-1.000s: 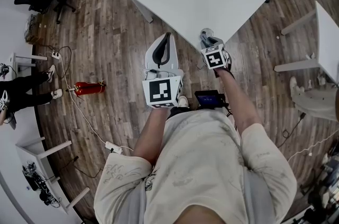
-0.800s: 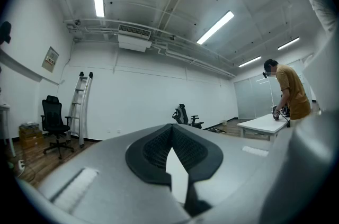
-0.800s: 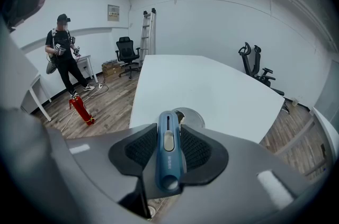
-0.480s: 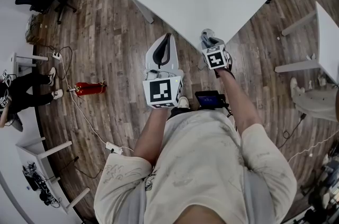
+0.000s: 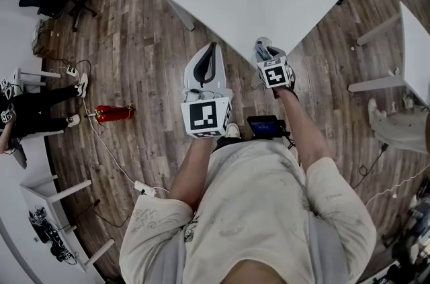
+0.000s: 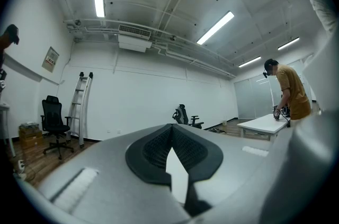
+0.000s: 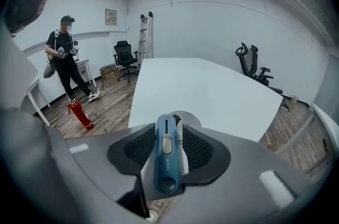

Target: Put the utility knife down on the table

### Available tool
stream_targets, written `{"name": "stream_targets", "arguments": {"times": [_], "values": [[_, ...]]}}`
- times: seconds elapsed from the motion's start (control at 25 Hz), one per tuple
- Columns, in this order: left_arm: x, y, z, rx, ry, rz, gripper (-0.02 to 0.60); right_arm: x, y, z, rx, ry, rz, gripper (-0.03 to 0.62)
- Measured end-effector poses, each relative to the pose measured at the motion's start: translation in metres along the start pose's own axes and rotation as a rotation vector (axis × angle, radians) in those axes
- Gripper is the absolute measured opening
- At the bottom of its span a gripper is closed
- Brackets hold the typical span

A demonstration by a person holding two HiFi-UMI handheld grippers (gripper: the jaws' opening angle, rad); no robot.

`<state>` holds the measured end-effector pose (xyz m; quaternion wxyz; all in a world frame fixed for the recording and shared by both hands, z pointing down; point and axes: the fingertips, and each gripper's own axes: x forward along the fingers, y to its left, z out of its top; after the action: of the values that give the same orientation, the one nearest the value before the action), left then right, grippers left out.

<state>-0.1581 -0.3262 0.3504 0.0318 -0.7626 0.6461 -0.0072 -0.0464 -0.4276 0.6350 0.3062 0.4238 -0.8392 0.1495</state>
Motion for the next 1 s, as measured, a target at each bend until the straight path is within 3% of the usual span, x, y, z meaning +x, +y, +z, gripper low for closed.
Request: {"name": "stream_targets", "arguments": {"times": [0.4,1.0], "values": [[0.005,-0.001,0.000,-0.004,-0.004,-0.014,0.020,-0.004,-0.005,0.006,0.023,-0.015,-0.004,0.176],[0.006,-0.009,0.006,-0.010,-0.018,-0.033,0.020,-0.042,-0.013,0.060,0.035,-0.198,-0.018,0.179]]}}
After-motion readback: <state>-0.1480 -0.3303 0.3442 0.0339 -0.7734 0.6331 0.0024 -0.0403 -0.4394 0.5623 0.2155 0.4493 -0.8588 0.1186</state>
